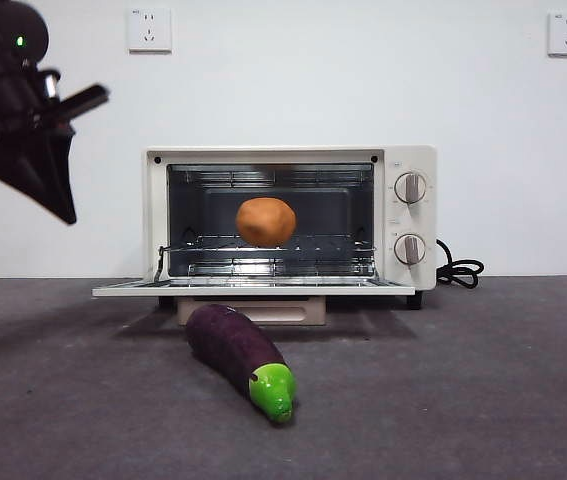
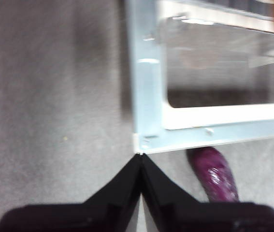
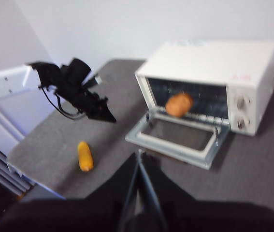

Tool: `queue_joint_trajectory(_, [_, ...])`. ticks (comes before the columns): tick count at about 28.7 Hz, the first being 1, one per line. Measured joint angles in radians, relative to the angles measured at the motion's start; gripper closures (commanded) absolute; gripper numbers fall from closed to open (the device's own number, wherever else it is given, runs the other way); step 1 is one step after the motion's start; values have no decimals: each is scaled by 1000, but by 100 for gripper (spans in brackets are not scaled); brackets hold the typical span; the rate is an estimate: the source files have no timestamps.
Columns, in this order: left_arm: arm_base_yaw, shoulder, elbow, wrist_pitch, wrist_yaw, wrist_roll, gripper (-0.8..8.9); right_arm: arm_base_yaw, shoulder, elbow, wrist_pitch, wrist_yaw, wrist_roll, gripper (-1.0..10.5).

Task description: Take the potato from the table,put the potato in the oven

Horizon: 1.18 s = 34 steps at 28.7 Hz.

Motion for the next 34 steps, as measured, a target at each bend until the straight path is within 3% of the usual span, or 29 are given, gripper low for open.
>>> queue_joint_trajectory(15, [-12,188,0,-6,14,-32,820,0,-10,-58,0,37,58,949])
queue_joint_trajectory(34, [-72,203,0,15,-4,-44,820,0,-10,-58,0,76,59,948])
